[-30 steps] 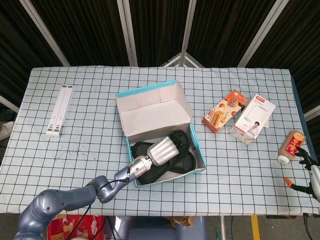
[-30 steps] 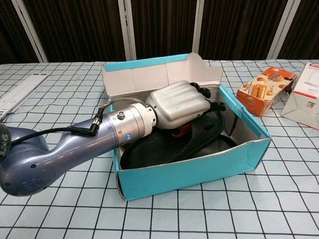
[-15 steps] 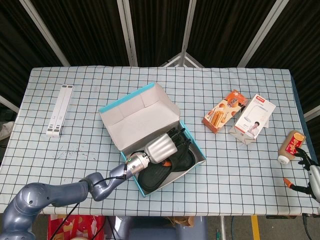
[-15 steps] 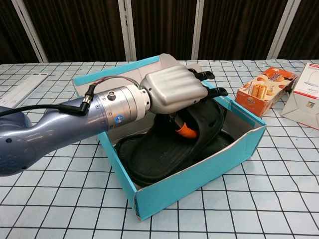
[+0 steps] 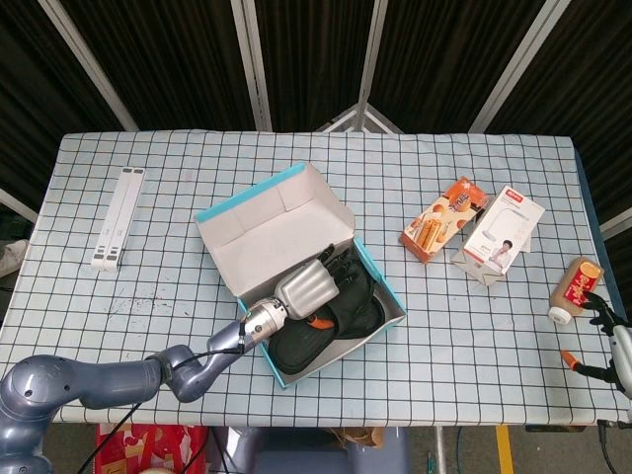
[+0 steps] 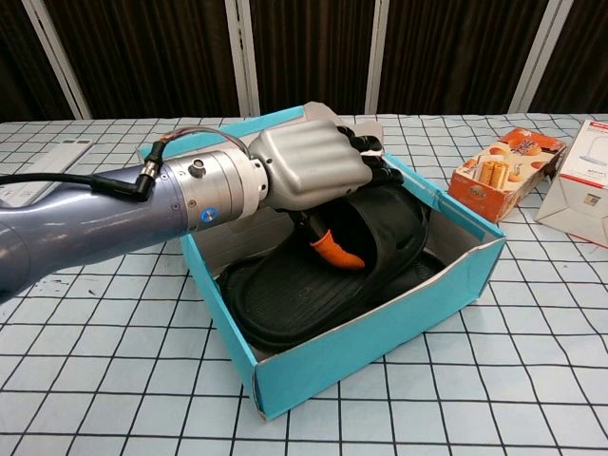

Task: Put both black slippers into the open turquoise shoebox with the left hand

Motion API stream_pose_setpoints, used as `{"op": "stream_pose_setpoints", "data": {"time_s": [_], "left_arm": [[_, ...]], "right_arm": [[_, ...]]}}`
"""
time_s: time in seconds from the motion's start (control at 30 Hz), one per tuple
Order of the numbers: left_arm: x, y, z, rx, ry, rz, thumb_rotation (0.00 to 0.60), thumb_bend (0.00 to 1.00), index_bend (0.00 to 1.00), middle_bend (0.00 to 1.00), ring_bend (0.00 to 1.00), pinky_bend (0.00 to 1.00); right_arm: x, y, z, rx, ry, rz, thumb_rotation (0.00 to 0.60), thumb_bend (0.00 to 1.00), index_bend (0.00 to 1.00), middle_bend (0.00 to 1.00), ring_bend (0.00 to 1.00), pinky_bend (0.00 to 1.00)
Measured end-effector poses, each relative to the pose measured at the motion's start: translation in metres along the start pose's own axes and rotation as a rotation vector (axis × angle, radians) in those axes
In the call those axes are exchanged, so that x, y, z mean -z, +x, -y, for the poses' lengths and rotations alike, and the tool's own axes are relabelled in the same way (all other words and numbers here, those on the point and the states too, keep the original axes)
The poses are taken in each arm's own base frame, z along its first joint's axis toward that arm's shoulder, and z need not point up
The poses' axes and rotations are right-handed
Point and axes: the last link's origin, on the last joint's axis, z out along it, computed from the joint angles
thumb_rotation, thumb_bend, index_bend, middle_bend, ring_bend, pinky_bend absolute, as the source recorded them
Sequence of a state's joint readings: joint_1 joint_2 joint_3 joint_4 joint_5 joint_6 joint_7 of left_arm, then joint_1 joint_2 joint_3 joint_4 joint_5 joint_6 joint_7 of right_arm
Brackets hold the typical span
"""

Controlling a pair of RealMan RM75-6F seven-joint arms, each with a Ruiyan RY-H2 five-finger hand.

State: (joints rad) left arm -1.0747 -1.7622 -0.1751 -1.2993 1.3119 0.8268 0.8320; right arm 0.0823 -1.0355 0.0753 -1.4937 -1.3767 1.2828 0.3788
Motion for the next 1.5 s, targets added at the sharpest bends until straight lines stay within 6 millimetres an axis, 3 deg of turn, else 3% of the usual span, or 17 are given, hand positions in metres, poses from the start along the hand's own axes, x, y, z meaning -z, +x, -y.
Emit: {"op": "stream_pose_setpoints", "data": {"time_s": [0.63, 0.8, 0.9, 0.97, 1.03, 1.1, 1.17, 1.33, 1.5], "left_arm": [[0.016, 0.030, 0.021, -0.007, 0.049, -0.086, 0.177, 0.19, 0.00, 0.13, 0.00, 0.14], [0.023, 0.041, 0.020, 0.010, 0.040, -0.109, 0.178, 0.19, 0.00, 0.22, 0.00, 0.14], [0.029, 0.051, 0.020, 0.062, 0.044, -0.142, 0.181, 0.27, 0.01, 0.27, 0.00, 0.14], [0.033, 0.057, 0.020, 0.130, 0.048, -0.164, 0.216, 0.34, 0.07, 0.33, 0.01, 0.14], [0.038, 0.064, 0.019, 0.214, 0.050, -0.182, 0.314, 0.39, 0.18, 0.42, 0.06, 0.14], [0.046, 0.073, 0.019, 0.327, 0.048, -0.203, 0.494, 0.41, 0.32, 0.51, 0.13, 0.15], [0.056, 0.081, 0.021, 0.422, 0.052, -0.218, 0.583, 0.42, 0.40, 0.58, 0.17, 0.17], [0.082, 0.079, 0.039, 0.531, 0.108, -0.190, 0.600, 0.42, 0.48, 0.64, 0.25, 0.21], [0.095, 0.066, 0.037, 0.615, 0.131, -0.130, 0.600, 0.42, 0.50, 0.67, 0.34, 0.31]], "right_arm": [[0.000, -0.001, 0.001, 0.003, -0.002, 0.001, 0.600, 0.23, 0.14, 0.26, 0.33, 0.33], [0.000, -0.001, 0.001, 0.004, -0.003, 0.004, 0.600, 0.23, 0.14, 0.25, 0.33, 0.33], [-0.001, -0.001, 0.000, 0.004, -0.007, 0.005, 0.600, 0.23, 0.14, 0.25, 0.33, 0.33], [-0.001, -0.001, 0.000, 0.003, -0.008, 0.005, 0.600, 0.23, 0.14, 0.25, 0.33, 0.33], [0.000, -0.001, 0.000, 0.002, -0.008, 0.005, 0.600, 0.23, 0.14, 0.25, 0.33, 0.33], [0.000, -0.001, 0.000, 0.001, -0.008, 0.004, 0.600, 0.23, 0.14, 0.26, 0.33, 0.33], [0.000, -0.001, 0.000, 0.002, -0.009, 0.006, 0.600, 0.23, 0.14, 0.26, 0.33, 0.33], [0.000, -0.002, 0.001, 0.004, -0.011, 0.016, 0.600, 0.23, 0.14, 0.26, 0.33, 0.33], [0.000, -0.002, 0.001, 0.006, -0.015, 0.021, 0.600, 0.23, 0.14, 0.26, 0.33, 0.33]]}}
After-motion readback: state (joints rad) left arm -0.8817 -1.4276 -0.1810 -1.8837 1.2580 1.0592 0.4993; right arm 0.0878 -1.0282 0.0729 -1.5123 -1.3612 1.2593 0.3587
